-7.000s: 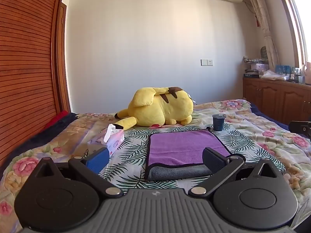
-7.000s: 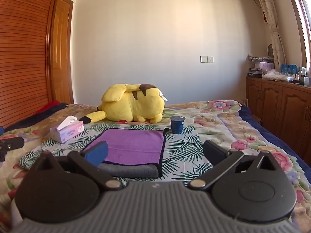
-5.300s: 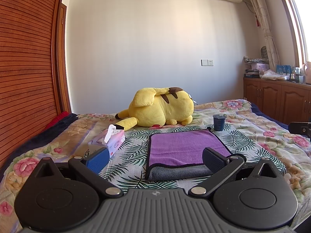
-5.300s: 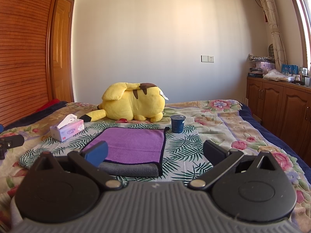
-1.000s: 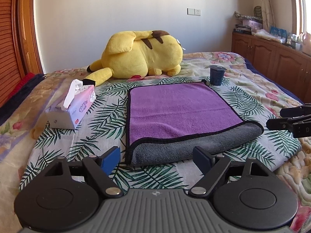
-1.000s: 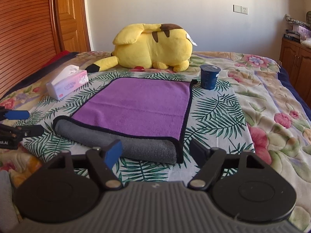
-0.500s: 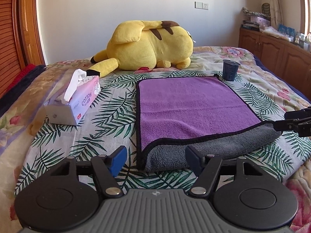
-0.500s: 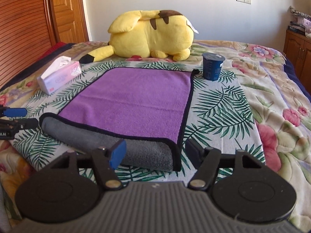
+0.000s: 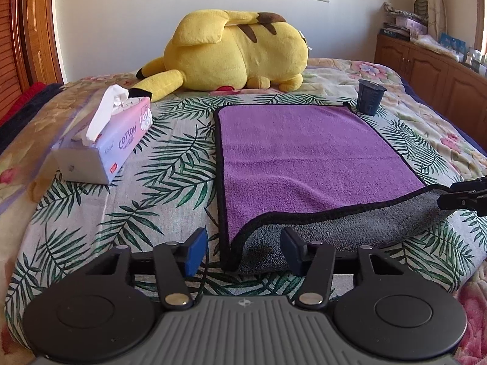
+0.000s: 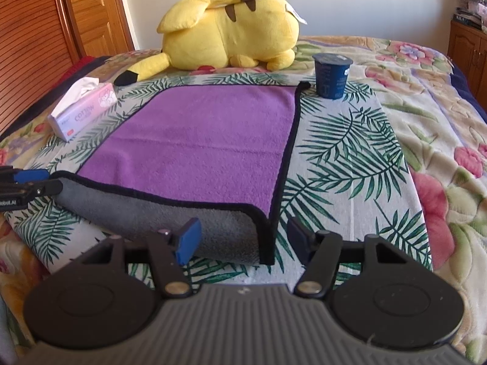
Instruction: Fold towel
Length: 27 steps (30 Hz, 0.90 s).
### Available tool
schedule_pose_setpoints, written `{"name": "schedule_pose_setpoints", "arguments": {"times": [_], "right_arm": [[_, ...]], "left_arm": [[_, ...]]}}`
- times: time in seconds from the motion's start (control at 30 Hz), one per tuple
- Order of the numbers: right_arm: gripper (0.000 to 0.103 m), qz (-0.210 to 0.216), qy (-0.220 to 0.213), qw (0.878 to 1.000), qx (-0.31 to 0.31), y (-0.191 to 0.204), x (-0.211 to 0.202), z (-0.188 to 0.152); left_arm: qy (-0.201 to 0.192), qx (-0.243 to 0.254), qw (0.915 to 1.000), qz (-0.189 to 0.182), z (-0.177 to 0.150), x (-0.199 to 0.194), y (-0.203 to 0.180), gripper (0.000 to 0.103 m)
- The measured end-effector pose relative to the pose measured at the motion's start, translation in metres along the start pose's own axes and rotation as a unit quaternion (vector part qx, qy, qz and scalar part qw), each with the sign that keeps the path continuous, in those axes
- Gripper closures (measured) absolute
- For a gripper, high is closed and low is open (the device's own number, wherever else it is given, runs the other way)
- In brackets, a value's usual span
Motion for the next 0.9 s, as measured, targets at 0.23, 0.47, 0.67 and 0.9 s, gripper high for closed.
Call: {"name": "schedule_pose_setpoints", "arguments": {"times": [0.23, 0.47, 0.67, 0.9], "right_arm": [[0.045, 0.026, 0.013, 0.999, 0.021, -0.0022, 0.0035, -0.0034], [0.06, 0.04, 0.014, 0.999, 0.013, 0.0046, 0.0012, -0.0006], [0.075, 0.032, 0.021, 0.999, 0.008, 0.0003, 0.0025, -0.0019], [0.089, 0.022, 0.033, 0.999, 0.001, -0.0046, 0.0057, -0.0072]], "left_arm": [[0.0, 0.005, 0.9999, -0.014, -0.001, -0.0029, -0.0074, 0.081], [-0.001, 0.006, 0.9999, -0.009, -0.0027, -0.0025, -0.0077, 0.095], [0.001, 0.011, 0.9999, -0.003, -0.0056, -0.0002, -0.0078, 0.101], [0.006, 0.014, 0.9999, 0.0, -0.0087, 0.0032, -0.0068, 0.101]]}}
Point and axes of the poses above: each gripper's, at about its wrist camera, not at the fingertips, and x roughly the way its jaws point, y to its left, z to its top, the point moved 10 cm from there along x, roughly the way its jaws point, and after that the axes turned 15 degrees about z, right-handed, at the moved point
